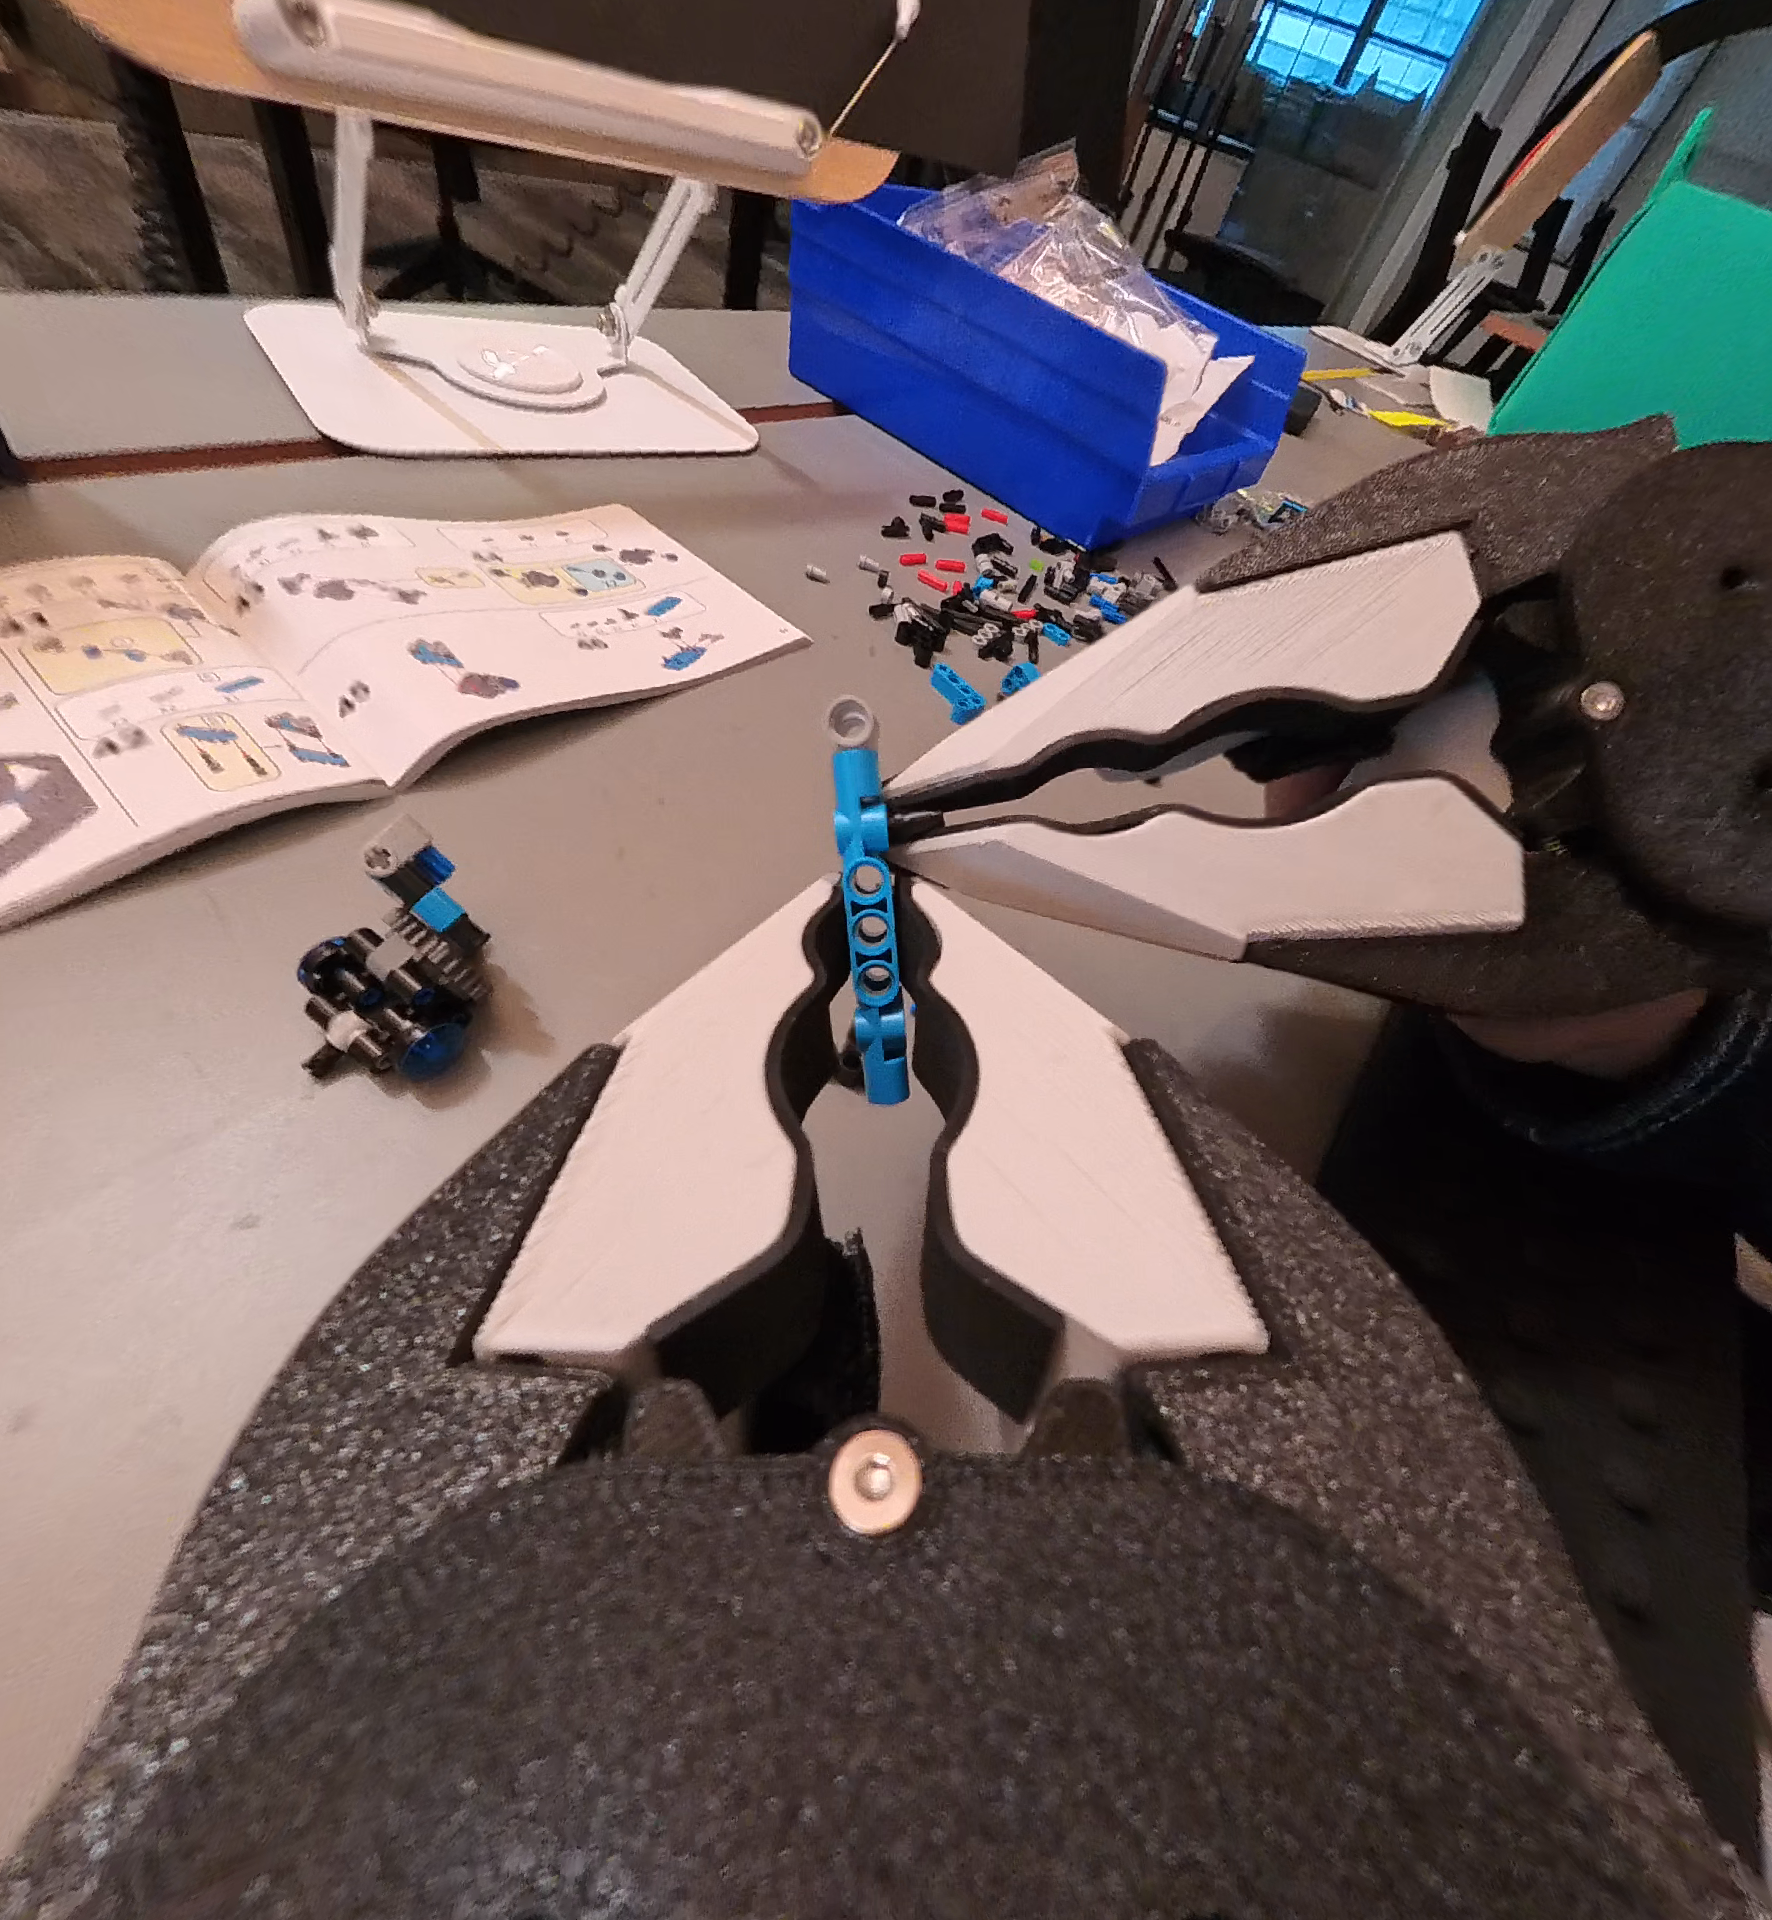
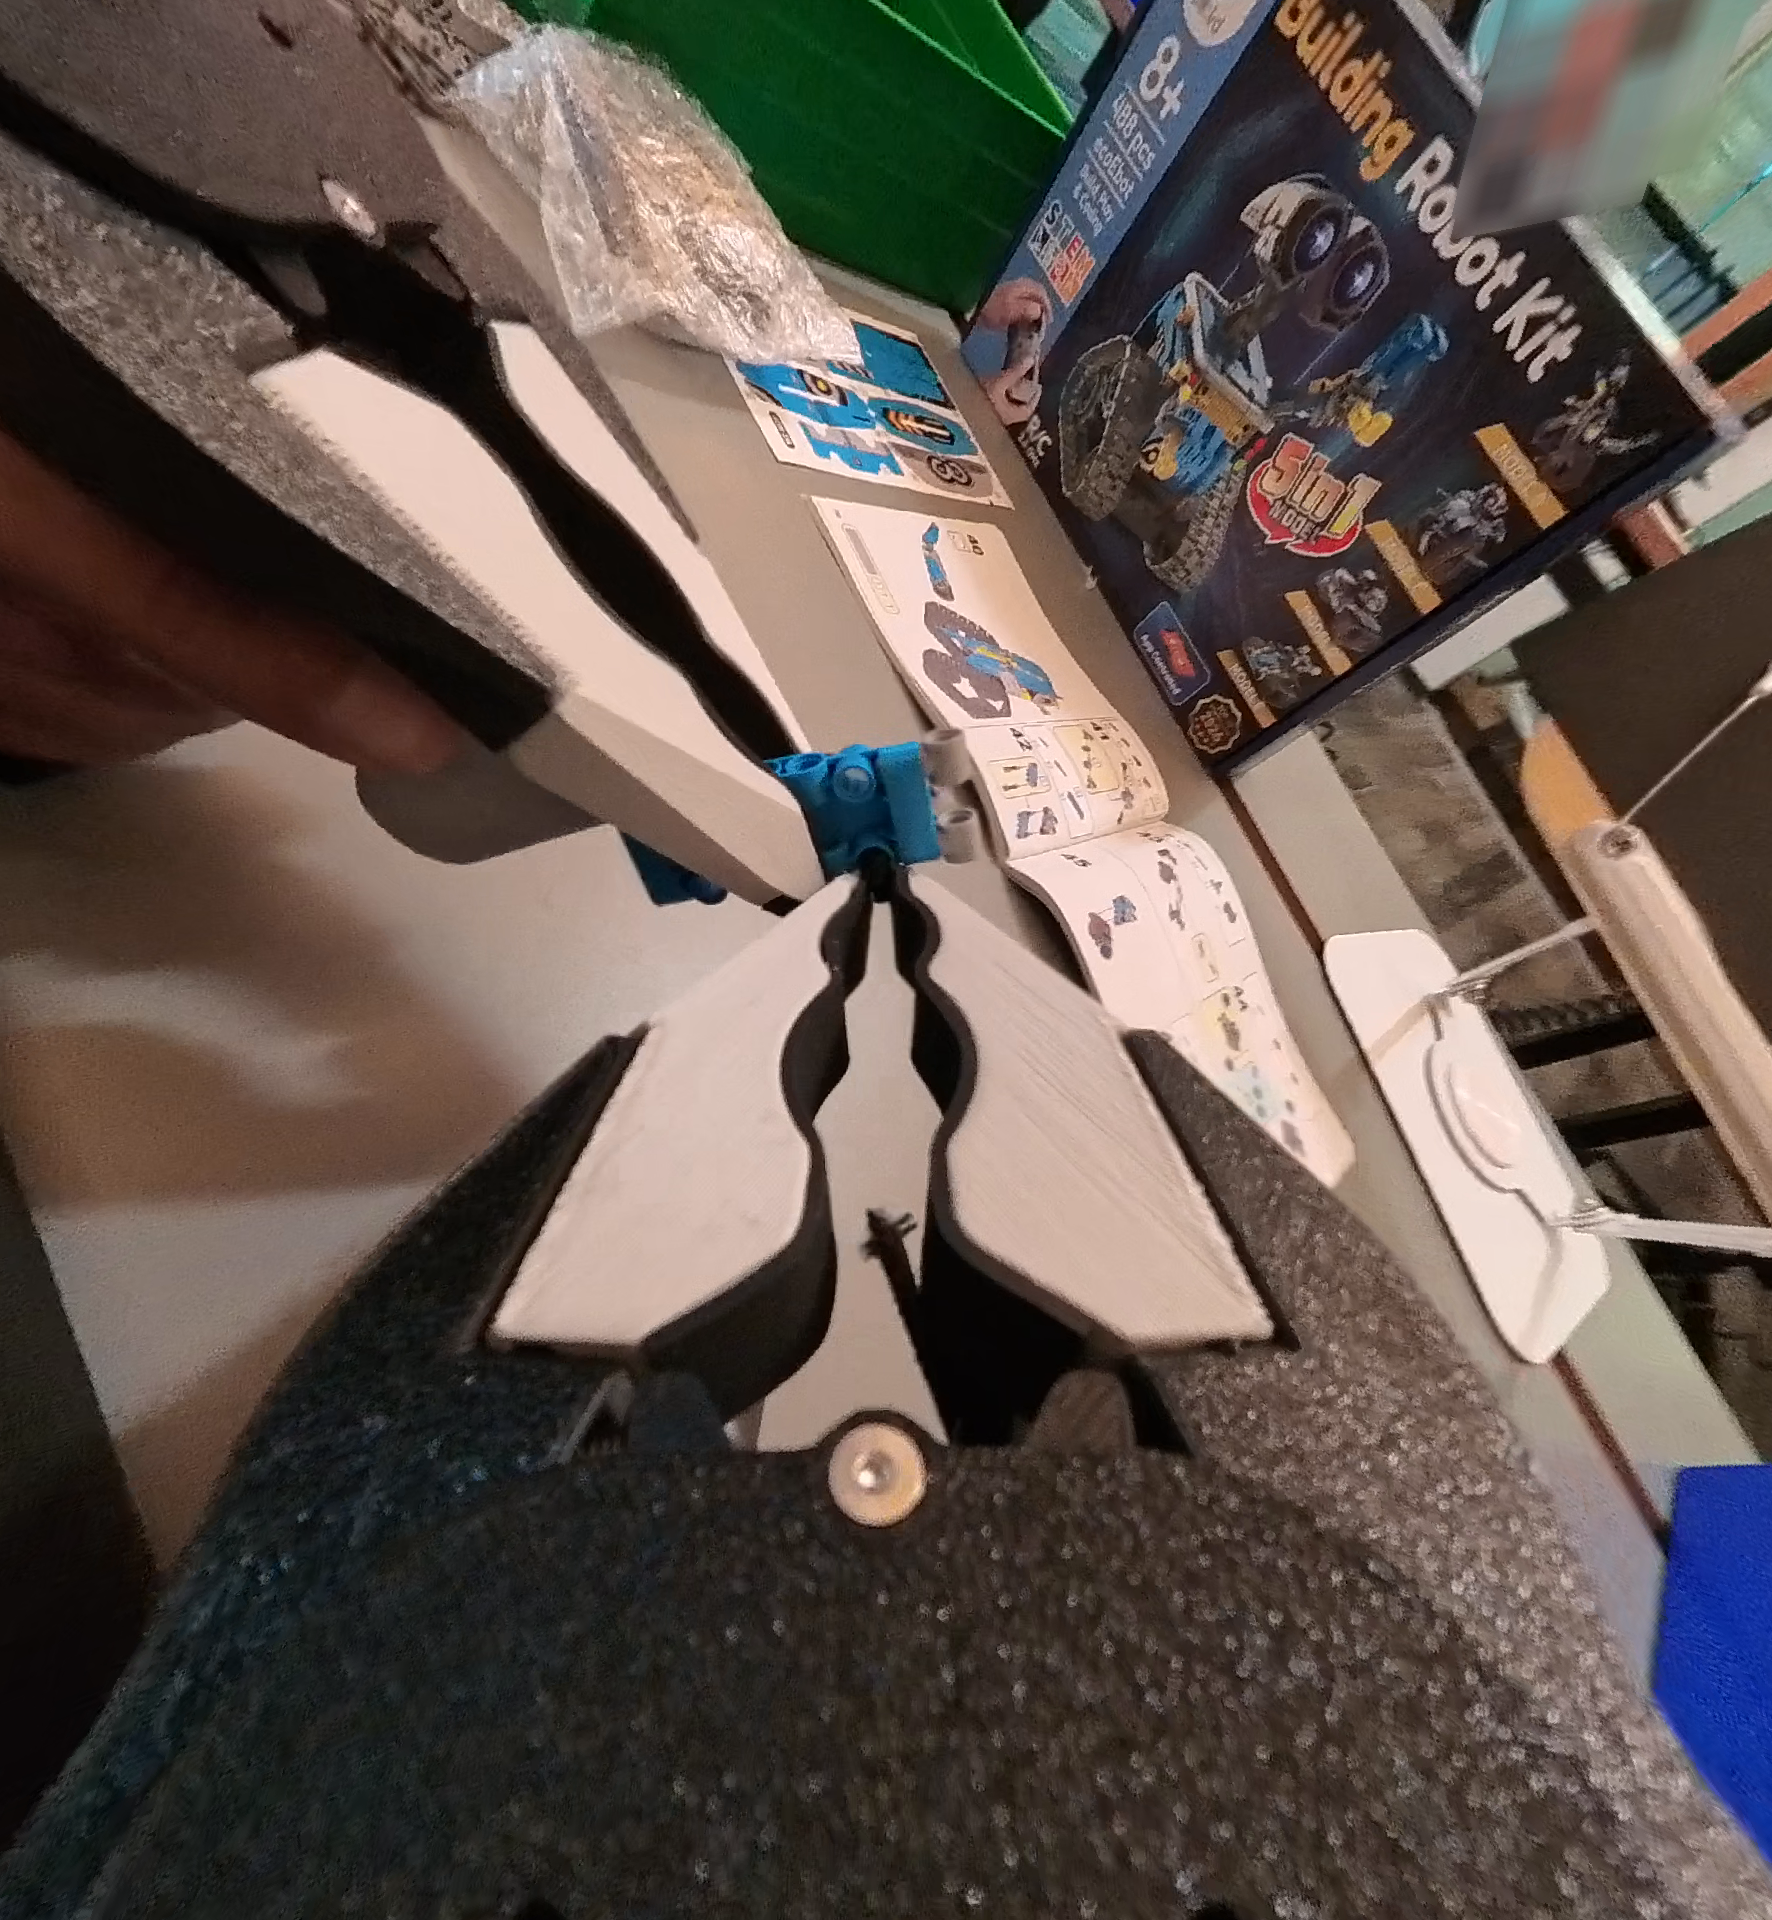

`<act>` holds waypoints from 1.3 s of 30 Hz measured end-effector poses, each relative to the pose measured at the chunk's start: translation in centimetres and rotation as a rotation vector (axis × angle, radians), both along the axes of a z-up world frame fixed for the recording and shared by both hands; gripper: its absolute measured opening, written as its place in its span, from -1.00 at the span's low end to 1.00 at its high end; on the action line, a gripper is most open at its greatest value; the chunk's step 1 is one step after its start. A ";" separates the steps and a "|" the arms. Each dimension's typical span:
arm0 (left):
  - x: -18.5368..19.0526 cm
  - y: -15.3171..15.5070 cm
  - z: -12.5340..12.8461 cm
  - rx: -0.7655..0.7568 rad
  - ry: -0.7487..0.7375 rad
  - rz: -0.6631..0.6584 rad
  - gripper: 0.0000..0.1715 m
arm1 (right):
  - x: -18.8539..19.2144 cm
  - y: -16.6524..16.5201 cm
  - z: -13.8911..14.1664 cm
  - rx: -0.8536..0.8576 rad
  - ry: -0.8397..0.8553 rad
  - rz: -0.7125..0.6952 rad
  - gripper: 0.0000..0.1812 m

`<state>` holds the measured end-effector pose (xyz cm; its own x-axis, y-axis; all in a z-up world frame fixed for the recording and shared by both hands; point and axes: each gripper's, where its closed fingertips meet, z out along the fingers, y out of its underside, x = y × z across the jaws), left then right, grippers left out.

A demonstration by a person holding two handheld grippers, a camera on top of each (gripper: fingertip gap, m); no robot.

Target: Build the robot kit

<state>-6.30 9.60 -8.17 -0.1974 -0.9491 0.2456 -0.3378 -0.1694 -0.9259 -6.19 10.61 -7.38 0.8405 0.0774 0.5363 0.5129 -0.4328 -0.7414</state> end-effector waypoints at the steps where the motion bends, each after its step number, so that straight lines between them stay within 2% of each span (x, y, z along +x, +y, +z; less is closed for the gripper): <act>1: 0.1 0.1 -0.3 -0.044 0.016 -0.007 -0.92 | 0.1 0.1 -0.3 -0.011 0.018 0.002 -0.96; 4: 0.1 0.3 -0.9 -0.216 0.068 -0.034 -0.93 | 0.9 0.3 -0.7 -0.022 0.017 -0.042 -0.78; 5: 0.1 0.2 -1.1 -0.223 0.076 -0.035 -0.93 | 1.0 0.2 -0.9 -0.029 0.039 -0.047 -0.76; 6: 0.1 0.2 -1.1 -0.206 0.076 -0.033 -0.92 | 1.0 0.2 -0.9 -0.028 0.073 -0.050 -0.75; 9: 0.1 0.1 -0.9 -0.187 0.066 -0.032 -0.92 | 1.8 0.1 -0.3 -0.001 0.061 -0.083 -0.54; 10: 0.1 0.1 -0.8 -0.199 0.064 -0.036 -0.92 | 1.8 0.1 -0.3 0.005 0.075 -0.079 -0.55; 13: -0.1 0.0 -0.5 -0.190 0.043 -0.047 -0.92 | 1.5 0.0 -0.3 0.016 0.217 -0.036 -0.61; 16: -0.1 -0.1 -0.5 -0.095 0.032 -0.039 -0.92 | 2.1 -0.4 -0.3 0.007 0.349 0.000 -0.44; 18: -0.1 -0.1 -0.7 -0.073 0.040 -0.037 -0.92 | 2.8 -0.9 -0.3 -0.017 0.239 0.006 -0.35; 20: -0.1 -0.2 -0.7 -0.099 0.041 -0.046 -0.92 | 2.9 -1.2 -0.6 -0.047 0.121 0.014 -0.38; 21: -0.1 -0.1 -0.5 -0.108 0.035 -0.046 -0.92 | 2.5 -1.3 -0.9 -0.051 0.131 0.040 -0.39; 24: -0.3 -0.5 0.3 -0.158 -0.007 -0.079 -0.92 | 2.0 -1.6 -0.2 -0.007 0.289 0.113 -0.34; 26: -0.9 -1.6 1.9 -0.241 -0.073 -0.167 -0.92 | 0.5 -2.1 1.7 0.066 0.549 0.248 -0.33; 28: -1.6 -2.7 3.8 -0.339 -0.146 -0.259 -0.92 | -1.1 -2.8 4.6 0.144 0.874 0.406 -0.22; 30: -2.0 -3.3 4.4 -0.338 -0.174 -0.296 -0.92 | -1.4 -3.0 5.9 0.191 1.059 0.474 -0.21; 33: -2.4 -4.3 4.9 -0.292 -0.203 -0.337 -0.92 | -1.2 -2.5 5.0 0.162 1.048 0.442 -0.22; 35: -2.3 -4.5 4.4 -0.217 -0.190 -0.317 -0.92 | -0.8 -2.0 4.0 0.133 1.014 0.394 -0.25; 37: -2.3 -4.7 4.4 -0.207 -0.187 -0.321 -0.92 | -0.3 -2.0 3.7 0.134 0.988 0.366 -0.18; 39: -2.2 -4.8 4.4 -0.228 -0.189 -0.325 -0.92 | -1.0 -2.5 4.6 0.164 0.973 0.418 -0.34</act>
<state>-8.53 4.84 -3.73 -0.5386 -0.7558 0.3725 -0.2357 -0.2893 -0.9278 -7.14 8.15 -2.76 0.8359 0.4458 -0.3203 -0.2458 -0.2178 -0.9445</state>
